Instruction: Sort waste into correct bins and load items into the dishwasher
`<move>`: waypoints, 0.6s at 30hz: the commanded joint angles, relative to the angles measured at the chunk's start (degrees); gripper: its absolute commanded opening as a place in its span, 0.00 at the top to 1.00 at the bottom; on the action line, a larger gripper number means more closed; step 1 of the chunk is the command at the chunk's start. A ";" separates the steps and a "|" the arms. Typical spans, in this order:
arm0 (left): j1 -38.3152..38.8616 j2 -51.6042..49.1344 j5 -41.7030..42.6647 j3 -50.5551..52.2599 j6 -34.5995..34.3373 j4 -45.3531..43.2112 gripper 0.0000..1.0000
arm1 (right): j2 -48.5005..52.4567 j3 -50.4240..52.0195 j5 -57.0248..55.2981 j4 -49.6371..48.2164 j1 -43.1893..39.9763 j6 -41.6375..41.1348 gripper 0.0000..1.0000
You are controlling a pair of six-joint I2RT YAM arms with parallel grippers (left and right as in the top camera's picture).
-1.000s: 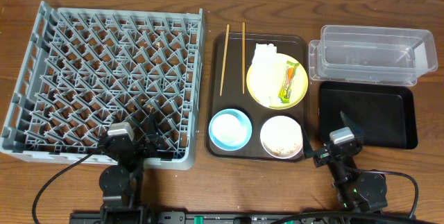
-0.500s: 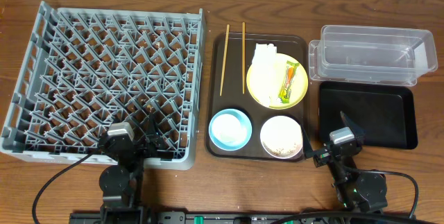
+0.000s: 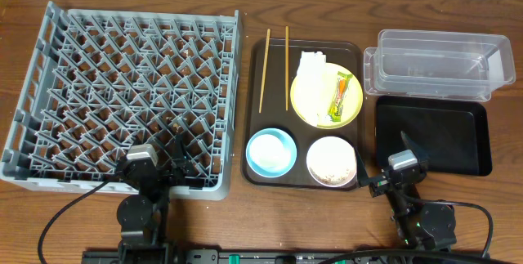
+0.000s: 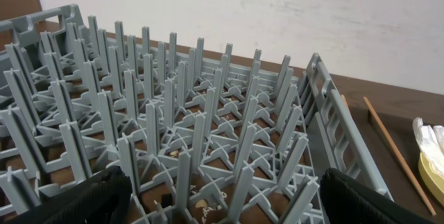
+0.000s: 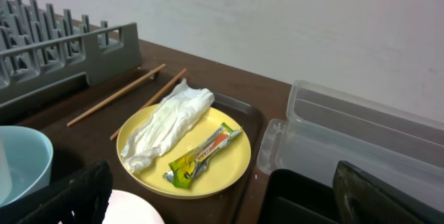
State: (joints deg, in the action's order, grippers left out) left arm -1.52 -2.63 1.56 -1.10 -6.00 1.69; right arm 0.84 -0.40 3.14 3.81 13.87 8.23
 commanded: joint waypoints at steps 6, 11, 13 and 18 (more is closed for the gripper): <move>-0.17 -0.22 -2.58 0.87 1.70 2.34 0.09 | -0.09 0.09 0.13 0.24 -0.35 0.44 0.01; -0.17 -0.22 -2.89 0.87 2.05 2.34 0.08 | -0.09 0.09 0.13 -0.07 -0.35 0.44 0.01; -0.13 -0.22 -1.99 0.87 2.03 2.36 0.08 | -0.09 0.09 0.17 -0.20 -0.35 0.42 0.01; -0.13 -0.22 3.34 0.87 2.01 1.36 0.09 | -0.07 0.09 0.13 -1.57 -0.35 0.42 0.01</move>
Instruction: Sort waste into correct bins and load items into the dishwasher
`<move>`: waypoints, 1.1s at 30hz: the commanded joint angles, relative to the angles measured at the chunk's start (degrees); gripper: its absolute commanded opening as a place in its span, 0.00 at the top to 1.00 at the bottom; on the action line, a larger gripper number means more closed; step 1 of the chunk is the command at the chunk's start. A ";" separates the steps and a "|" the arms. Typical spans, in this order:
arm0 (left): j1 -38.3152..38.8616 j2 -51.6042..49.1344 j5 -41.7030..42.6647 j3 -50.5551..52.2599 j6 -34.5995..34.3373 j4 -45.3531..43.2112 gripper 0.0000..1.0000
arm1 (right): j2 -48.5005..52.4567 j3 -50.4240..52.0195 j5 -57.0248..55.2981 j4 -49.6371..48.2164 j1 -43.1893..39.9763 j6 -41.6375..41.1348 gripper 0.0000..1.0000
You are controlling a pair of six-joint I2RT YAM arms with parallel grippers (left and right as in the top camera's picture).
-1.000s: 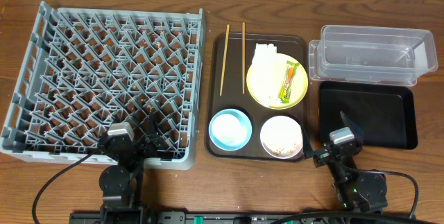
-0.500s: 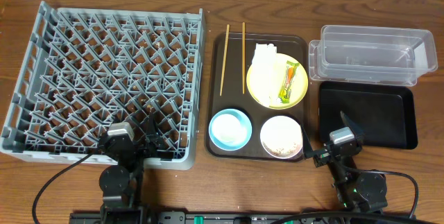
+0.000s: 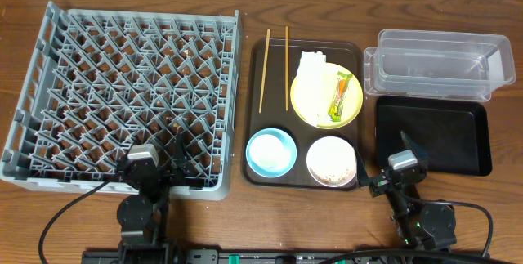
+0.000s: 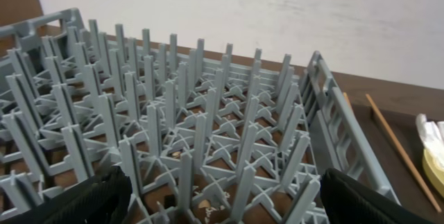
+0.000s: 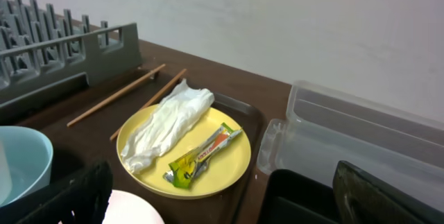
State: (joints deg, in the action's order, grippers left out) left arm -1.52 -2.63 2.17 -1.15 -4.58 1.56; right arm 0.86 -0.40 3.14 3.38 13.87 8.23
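A grey dish rack [image 3: 122, 92] fills the left of the table. A brown tray [image 3: 275, 76] holds two chopsticks [image 3: 265, 69], a yellow plate [image 3: 315, 105] with a white napkin [image 3: 310, 68] and a green-orange wrapper [image 3: 338, 99], a blue bowl [image 3: 271, 151] and a white bowl [image 3: 332, 161]. My left gripper [image 4: 222, 203] stands open over the rack's near edge, nothing between its fingers. Just right of the tray's near corner, my right gripper [image 5: 222, 196] is open and holds nothing, facing the plate [image 5: 184, 151].
A clear plastic bin [image 3: 437, 64] stands at the back right, with a black tray bin [image 3: 433, 137] in front of it. The rack's upright prongs [image 4: 201, 113] rise just ahead of the left fingers. The table's near edge lies behind both arms.
The left wrist view has shifted slightly, so the rack sits a little lower and further right in it. The right arm and all objects are unchanged.
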 commanded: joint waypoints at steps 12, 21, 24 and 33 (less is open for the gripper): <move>-0.13 -3.56 11.65 -9.25 -5.90 -10.97 0.08 | 6.93 -12.85 8.94 0.52 -0.35 -7.52 0.01; -0.13 -27.96 11.80 -39.65 -7.13 16.68 0.09 | 38.91 -45.27 12.31 20.87 -0.33 -7.58 0.01; -0.13 -36.74 12.46 -50.38 -7.10 27.34 0.09 | 51.12 -58.31 15.04 30.32 -0.28 -7.98 0.01; -0.13 -53.22 12.41 -65.31 -6.69 41.94 0.08 | 78.14 -83.60 18.58 44.83 0.07 -13.44 0.01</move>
State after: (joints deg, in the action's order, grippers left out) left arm -1.50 -53.93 13.85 -65.19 -10.94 42.50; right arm 75.16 -81.12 18.63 48.25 13.85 -1.80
